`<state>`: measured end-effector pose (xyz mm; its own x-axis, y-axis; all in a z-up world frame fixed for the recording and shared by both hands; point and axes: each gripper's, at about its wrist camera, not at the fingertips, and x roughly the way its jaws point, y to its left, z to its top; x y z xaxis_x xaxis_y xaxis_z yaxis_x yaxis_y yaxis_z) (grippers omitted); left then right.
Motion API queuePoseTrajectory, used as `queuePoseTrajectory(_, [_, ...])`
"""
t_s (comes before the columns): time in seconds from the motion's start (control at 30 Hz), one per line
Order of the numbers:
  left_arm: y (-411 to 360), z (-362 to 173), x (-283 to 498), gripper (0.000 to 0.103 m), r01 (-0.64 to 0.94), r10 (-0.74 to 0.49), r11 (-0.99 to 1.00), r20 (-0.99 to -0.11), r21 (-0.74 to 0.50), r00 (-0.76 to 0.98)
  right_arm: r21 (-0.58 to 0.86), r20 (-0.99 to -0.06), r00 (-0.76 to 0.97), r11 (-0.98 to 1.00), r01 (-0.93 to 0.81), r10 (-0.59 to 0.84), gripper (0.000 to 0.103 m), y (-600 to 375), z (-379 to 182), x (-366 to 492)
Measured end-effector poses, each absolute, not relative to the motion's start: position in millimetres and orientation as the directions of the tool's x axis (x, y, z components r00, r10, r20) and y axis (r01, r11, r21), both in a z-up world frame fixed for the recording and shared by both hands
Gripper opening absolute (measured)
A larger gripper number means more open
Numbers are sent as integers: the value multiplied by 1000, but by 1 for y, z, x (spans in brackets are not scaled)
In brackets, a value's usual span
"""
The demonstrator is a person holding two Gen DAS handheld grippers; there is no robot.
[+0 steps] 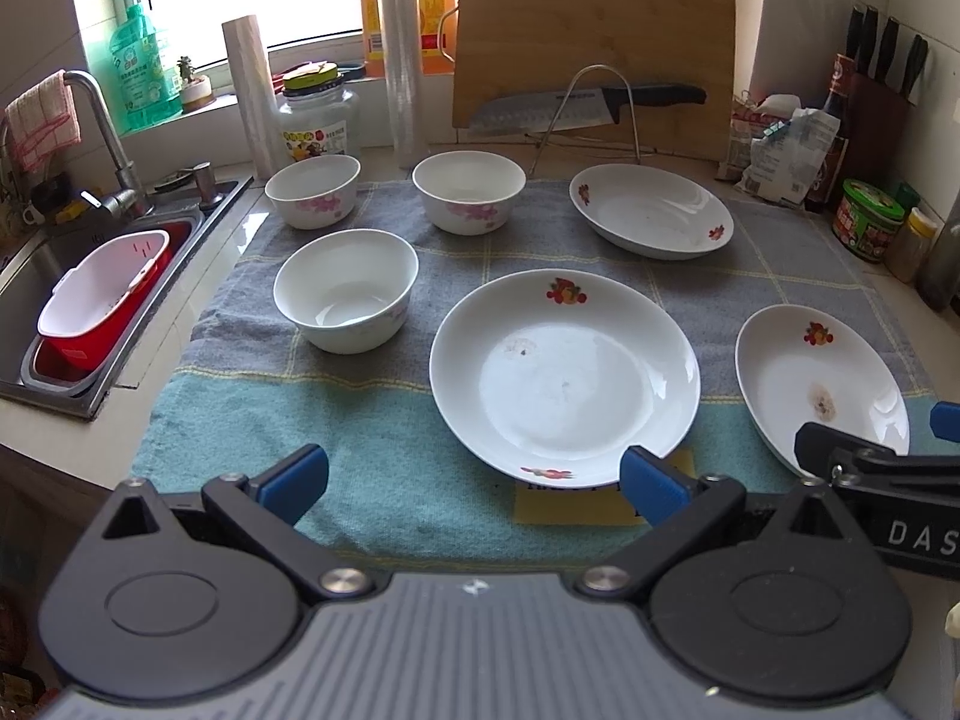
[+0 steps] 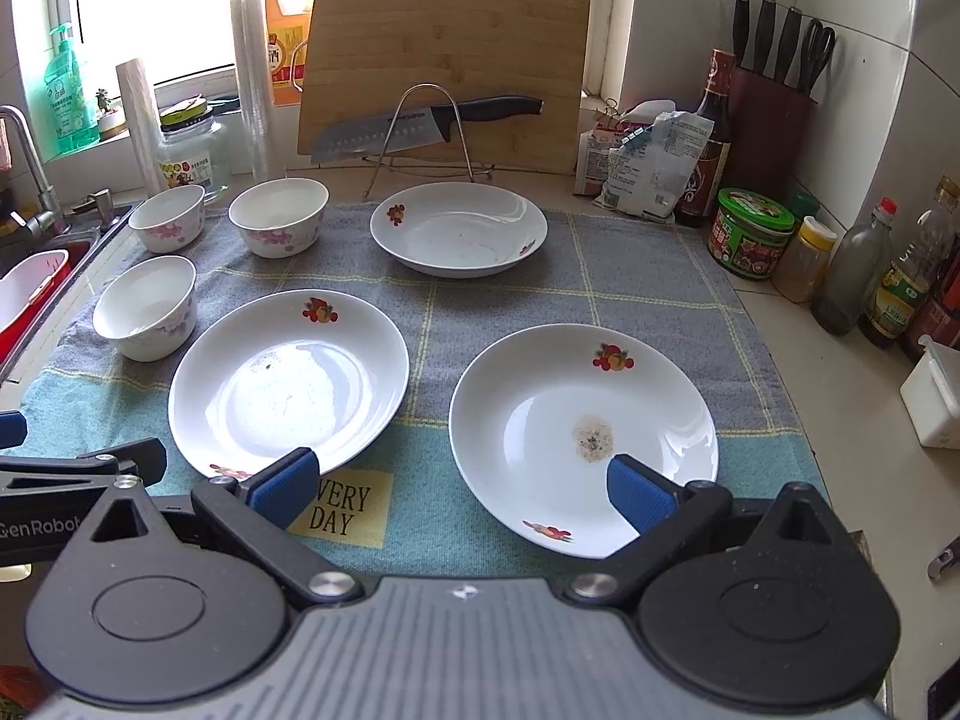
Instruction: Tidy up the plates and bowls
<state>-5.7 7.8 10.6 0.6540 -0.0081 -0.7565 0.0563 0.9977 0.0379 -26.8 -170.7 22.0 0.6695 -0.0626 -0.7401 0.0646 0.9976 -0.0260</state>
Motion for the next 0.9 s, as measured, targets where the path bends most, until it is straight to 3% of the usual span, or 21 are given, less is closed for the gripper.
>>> queuePoseTrajectory(0.9, [13,11,-3,102,54,-6,998,-758,39,652,-33,-740,670,998,60,-65,103,-169,24,-25])
